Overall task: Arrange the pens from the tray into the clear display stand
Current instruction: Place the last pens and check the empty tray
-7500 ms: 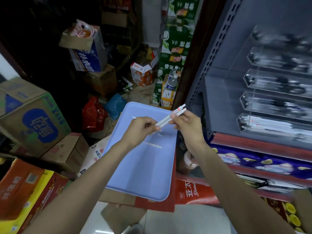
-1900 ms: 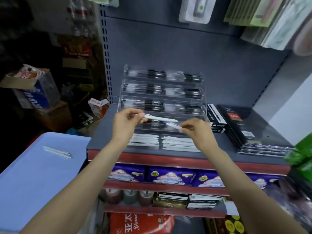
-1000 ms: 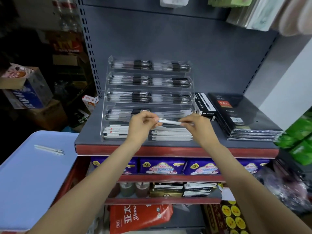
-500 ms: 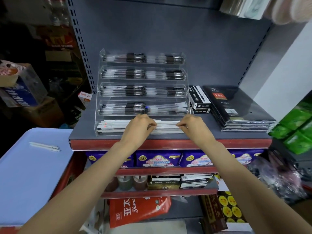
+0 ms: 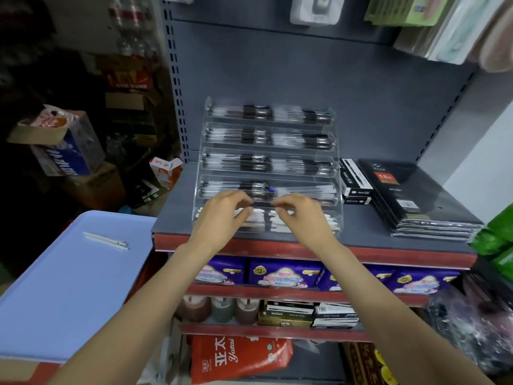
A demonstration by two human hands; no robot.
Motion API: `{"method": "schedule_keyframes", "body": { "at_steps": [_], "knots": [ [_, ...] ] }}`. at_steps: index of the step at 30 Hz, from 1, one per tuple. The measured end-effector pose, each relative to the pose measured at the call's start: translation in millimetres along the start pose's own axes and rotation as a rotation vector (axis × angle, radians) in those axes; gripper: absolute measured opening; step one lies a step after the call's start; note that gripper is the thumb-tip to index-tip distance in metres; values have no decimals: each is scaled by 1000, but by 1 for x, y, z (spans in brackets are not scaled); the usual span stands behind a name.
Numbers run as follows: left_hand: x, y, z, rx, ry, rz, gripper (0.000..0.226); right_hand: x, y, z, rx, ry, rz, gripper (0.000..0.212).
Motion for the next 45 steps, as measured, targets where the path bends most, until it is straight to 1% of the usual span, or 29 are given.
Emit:
{"method": "schedule_keyframes", "body": {
  "at_steps": [4, 6, 9, 12, 14, 19, 21, 23, 26, 28, 29, 31, 33, 35, 37, 40, 42, 43, 45],
  "knots": [
    [-60, 21, 58, -176, 30, -187, 11, 40, -16, 73, -110, -55, 59, 23],
    [-91, 38, 96, -271, 2, -236, 14, 71, -23, 117, -178, -72, 91, 23],
    [-133, 69, 161, -411, -26, -242, 17, 129, -31, 181, -259, -87, 162, 25],
    [-167, 94, 234, -526, -68, -211, 18, 196, -39, 234, -288, -90, 266, 28],
    [-183, 103, 277, -551, -129, -140, 19, 243, -50, 253, -253, -66, 331, 29],
    [-186, 104, 371, -512, -272, 222, 28, 345, -71, 255, -36, 58, 477, 30],
    [-178, 101, 398, -489, -284, 330, 35, 373, -77, 249, 36, 119, 505, 35],
    [-166, 98, 418, -465, -309, 447, 45, 396, -83, 243, 74, 147, 544, 45],
    [-143, 100, 446, -398, -369, 628, 57, 427, -88, 235, 112, 197, 631, 56],
    [-133, 103, 458, -348, -418, 689, 56, 438, -89, 232, 139, 244, 656, 57],
    [-131, 102, 460, -331, -429, 676, 55, 441, -91, 232, 149, 267, 644, 54],
    [-134, 95, 456, -293, -435, 610, 52, 443, -93, 229, 177, 296, 606, 40],
    [-137, 87, 451, -248, -461, 577, 46, 445, -93, 226, 209, 313, 614, 29],
    [-138, 83, 448, -219, -491, 580, 32, 448, -92, 224, 216, 316, 672, 28],
    [-137, 82, 447, -220, -474, 596, 22, 448, -91, 223, 217, 298, 701, 28],
    [-131, 85, 448, -226, -383, 668, 19, 440, -90, 222, 249, 110, 661, 21],
    [-131, 88, 451, -282, -270, 692, 18, 428, -88, 223, 272, -65, 646, 17],
    [-135, 90, 452, -318, -211, 672, 17, 421, -87, 224, 287, -145, 625, 16],
    [-151, 90, 448, -365, -103, 561, 14, 404, -89, 228, 337, -374, 523, 15]
  ]
}}
Point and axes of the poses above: each hand's wrist, its own y-axis away from the middle knuckle, its own x-axis out of the palm, z = x × y, the point moved 7 cm from there along -y, towards the middle knuckle, and after that the axes turned 6 degrees about y, right-handed, at the moved point
